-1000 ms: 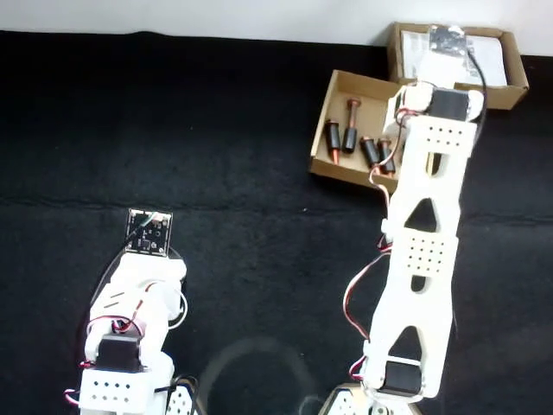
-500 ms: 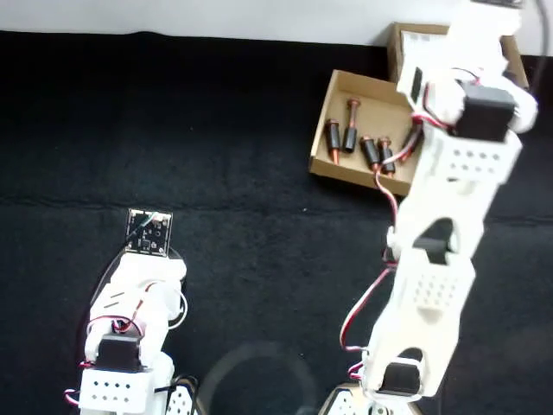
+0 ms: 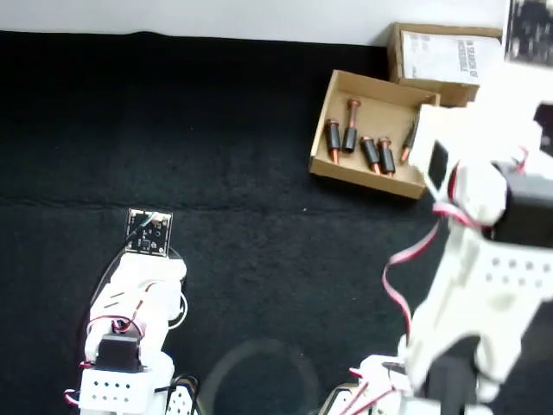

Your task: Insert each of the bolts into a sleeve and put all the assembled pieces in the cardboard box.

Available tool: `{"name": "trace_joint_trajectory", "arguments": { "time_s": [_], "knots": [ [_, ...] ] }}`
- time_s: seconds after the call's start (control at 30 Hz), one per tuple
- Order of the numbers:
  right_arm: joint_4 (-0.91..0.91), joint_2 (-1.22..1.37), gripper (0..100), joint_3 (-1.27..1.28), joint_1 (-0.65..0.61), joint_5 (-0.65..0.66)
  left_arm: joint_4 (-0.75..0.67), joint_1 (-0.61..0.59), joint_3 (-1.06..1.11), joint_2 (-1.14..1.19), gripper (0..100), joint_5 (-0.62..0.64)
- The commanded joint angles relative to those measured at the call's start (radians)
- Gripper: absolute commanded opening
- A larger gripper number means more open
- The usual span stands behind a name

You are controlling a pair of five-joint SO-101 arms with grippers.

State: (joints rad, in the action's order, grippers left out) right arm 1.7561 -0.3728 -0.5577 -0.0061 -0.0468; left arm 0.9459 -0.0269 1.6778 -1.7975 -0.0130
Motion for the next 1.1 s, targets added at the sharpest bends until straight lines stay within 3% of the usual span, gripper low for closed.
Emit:
{"name": "trace_joint_trajectory", "arguments": {
  "time_s": [0.0,0.27,0.43,0.67,0.87,1.07],
  "knots": [
    [0.007,-0.186,43.2,0.196,-0.002,0.006,-0.015,-0.012,0.018,-0.008,1,-0.005],
    [0.005,-0.553,43.2,0.809,-0.002,0.008,-0.011,-0.012,0.018,-0.008,1,-0.002],
    [-0.045,-0.714,43.2,1.342,-0.004,0.006,0.112,-0.041,0.018,-0.01,1,-0.005],
    [-0.246,-0.809,43.2,1.567,0.064,0.011,0.184,-0.136,0.018,-0.01,1,-0.006],
    [-0.358,-0.817,43.2,1.718,0.059,0.012,0.358,-0.136,0.018,-0.012,1,-0.006],
    [-0.458,-0.817,43.2,1.84,0.058,0.014,0.377,-0.137,0.018,-0.013,1,-0.005]
  ]
}}
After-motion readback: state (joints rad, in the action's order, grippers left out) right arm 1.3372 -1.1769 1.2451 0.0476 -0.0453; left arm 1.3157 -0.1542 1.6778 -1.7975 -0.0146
